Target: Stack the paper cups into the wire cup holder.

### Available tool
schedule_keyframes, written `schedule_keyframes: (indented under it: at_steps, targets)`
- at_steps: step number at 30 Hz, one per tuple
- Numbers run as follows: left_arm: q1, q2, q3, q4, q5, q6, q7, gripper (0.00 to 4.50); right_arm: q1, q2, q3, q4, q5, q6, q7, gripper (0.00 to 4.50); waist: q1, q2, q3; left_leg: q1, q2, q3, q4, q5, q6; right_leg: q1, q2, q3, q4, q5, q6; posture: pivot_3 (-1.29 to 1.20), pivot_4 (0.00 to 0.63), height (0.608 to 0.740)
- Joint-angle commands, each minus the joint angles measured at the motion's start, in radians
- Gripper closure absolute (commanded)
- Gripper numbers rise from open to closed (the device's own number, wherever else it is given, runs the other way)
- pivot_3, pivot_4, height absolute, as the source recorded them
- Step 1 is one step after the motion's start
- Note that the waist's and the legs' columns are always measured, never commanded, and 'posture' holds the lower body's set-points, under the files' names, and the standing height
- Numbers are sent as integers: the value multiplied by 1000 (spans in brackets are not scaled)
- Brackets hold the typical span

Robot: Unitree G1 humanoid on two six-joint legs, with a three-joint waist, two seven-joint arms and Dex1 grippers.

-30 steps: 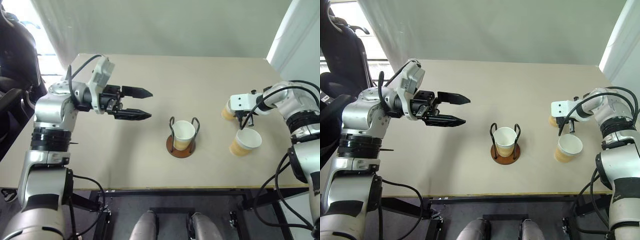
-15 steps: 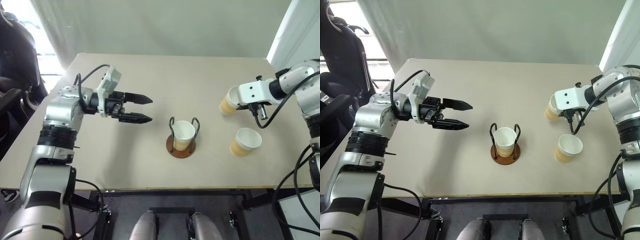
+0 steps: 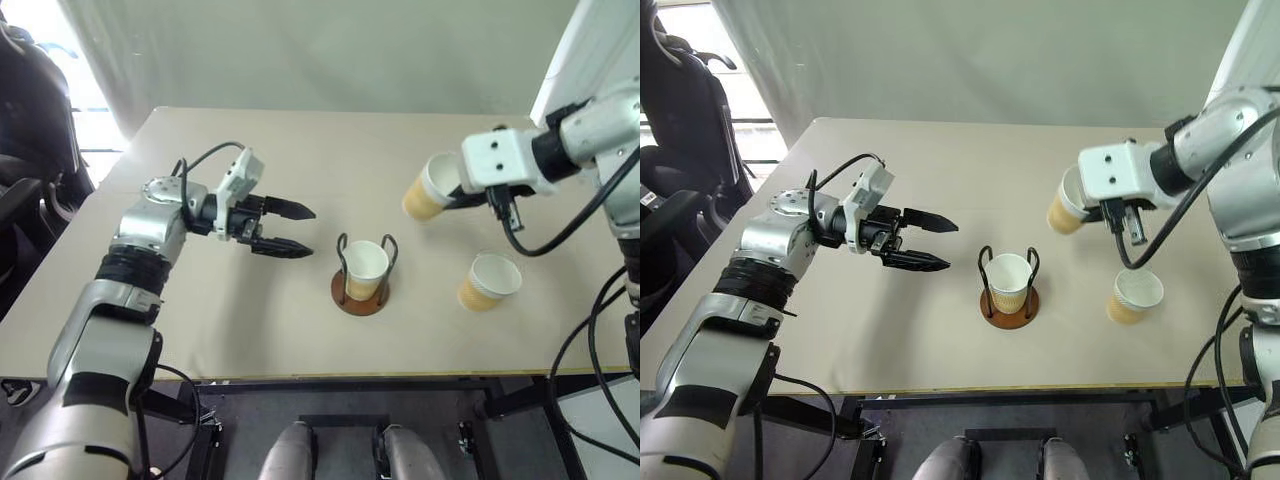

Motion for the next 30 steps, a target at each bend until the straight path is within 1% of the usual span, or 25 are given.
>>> schedule_keyframes:
  at_steps: [1, 5, 9, 16, 22, 30]
  targets:
    - [-35, 32, -42, 7, -22, -83, -40, 0, -63, 15, 11, -10, 22, 38, 5, 4483, 0, 0, 0, 0, 0, 0, 0, 0, 0, 0, 0, 0, 0, 0, 0, 0, 150, 740]
    - [-60, 48, -85, 31, -27, -145, -40, 0, -93, 33, 22, -24, 40, 84, 5, 4483, 3, 0, 0, -1, 0, 0, 0, 0, 0, 0, 0, 0, 0, -2, 0, 0, 150, 740]
    - [-99, 91, -136, 42, -24, -235, -40, 0, -89, 38, 41, -88, 110, 183, 5, 4483, 4, 0, 0, -2, 0, 0, 0, -1, 0, -1, 0, 0, 0, -3, 0, 0, 150, 740]
    - [-122, 99, -158, 71, -40, -292, -40, 0, -78, 24, 80, -152, 189, 273, 5, 4483, 4, 0, 0, -2, -1, 0, 0, -1, 0, -2, 0, 0, 1, -6, 0, 0, 150, 740]
    - [-132, 112, -158, 100, -44, -315, -40, 0, -61, 20, 105, -161, 204, 278, 5, 4483, 3, 0, 0, -2, -1, 0, 0, -1, 0, -2, 0, 0, 2, -6, 0, 0, 150, 740]
    - [-148, 131, -153, 119, -50, -325, -40, 0, 13, 37, 124, -191, 190, 269, 3, 4483, 3, 0, 0, -2, 0, 0, 0, -1, 0, -2, 0, 0, 2, -6, 0, 0, 150, 740]
